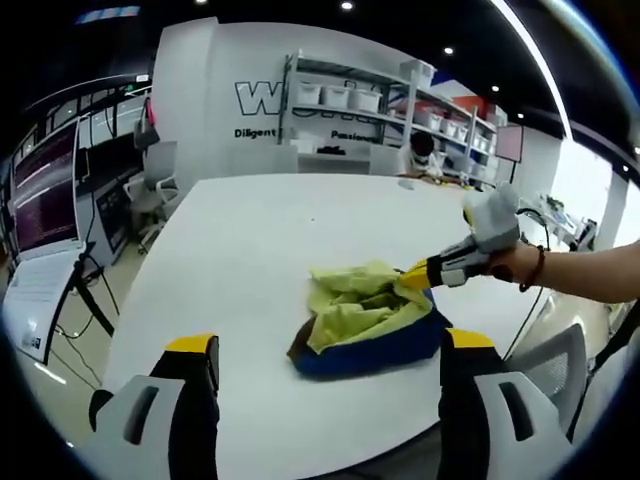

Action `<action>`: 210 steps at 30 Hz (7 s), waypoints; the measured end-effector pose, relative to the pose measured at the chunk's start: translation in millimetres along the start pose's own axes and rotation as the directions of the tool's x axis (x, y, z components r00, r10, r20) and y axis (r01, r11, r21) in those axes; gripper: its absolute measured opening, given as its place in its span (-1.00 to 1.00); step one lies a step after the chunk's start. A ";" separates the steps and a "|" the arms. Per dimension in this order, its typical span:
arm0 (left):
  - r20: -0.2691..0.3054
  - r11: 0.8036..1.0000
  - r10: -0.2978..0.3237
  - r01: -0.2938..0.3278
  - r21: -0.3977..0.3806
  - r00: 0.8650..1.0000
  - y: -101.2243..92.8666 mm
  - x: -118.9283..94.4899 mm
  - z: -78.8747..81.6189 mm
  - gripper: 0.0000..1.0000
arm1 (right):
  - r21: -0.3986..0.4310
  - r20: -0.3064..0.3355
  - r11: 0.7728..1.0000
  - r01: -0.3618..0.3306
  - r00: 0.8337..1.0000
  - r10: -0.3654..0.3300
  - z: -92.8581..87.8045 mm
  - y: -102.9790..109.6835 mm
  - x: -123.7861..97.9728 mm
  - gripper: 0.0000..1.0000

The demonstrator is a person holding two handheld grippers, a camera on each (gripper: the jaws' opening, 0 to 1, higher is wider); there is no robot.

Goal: Fold the garment on the visible template until the final outline fits inside the template.

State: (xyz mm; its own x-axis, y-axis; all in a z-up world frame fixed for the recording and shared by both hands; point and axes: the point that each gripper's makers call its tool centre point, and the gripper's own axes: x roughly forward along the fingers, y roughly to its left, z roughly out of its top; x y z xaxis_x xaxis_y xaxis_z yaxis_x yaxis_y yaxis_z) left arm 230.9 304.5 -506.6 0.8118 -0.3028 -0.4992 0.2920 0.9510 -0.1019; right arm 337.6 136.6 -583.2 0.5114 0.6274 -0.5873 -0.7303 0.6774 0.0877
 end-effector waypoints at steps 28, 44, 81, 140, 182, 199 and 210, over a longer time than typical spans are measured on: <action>0.001 1.000 -0.013 0.013 -0.001 1.000 -6.6 0.3 -1.4 0.76 | -0.123 0.247 0.989 0.084 0.968 -0.051 94.6 8.3 -84.6 -1.00; -0.019 0.999 -0.045 0.046 0.019 0.999 -13.5 11.3 -4.2 0.67 | -0.114 0.284 0.979 0.169 0.950 -0.131 103.5 -15.9 -115.3 -1.00; 0.077 0.995 -0.068 0.062 0.074 0.995 -21.5 5.5 15.7 0.88 | 0.061 0.014 0.919 0.390 0.920 -0.392 -41.4 -100.7 -130.5 -0.13; 0.094 0.996 -0.047 0.039 0.077 0.994 -5.0 -9.1 16.1 0.92 | -0.089 -0.170 0.996 -0.009 0.985 -0.006 -121.7 47.0 1.8 -1.00; -0.002 0.959 -0.280 0.279 0.047 0.960 -76.9 66.9 -0.5 0.49 | -0.138 0.336 0.986 0.093 0.941 -0.041 89.1 48.8 -138.2 -1.00; -0.039 0.932 -0.334 0.336 0.135 0.942 -99.9 101.0 -10.3 -0.98 | -0.116 0.397 0.984 0.139 0.914 -0.082 109.0 38.4 -159.6 -1.00; 0.045 0.942 -0.307 0.297 0.160 0.951 -98.6 78.9 19.2 -0.95 | -0.063 0.412 0.965 0.253 0.888 -0.206 96.4 8.8 -173.9 -1.00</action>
State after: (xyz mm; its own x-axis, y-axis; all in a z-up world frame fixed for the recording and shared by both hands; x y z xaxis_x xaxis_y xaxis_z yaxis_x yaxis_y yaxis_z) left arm 275.8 185.6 -519.4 0.7048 -0.5829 -0.4042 0.5966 0.7954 -0.1067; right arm 285.9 70.5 -402.8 0.7909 0.5756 -0.2076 -0.6041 0.7886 -0.1148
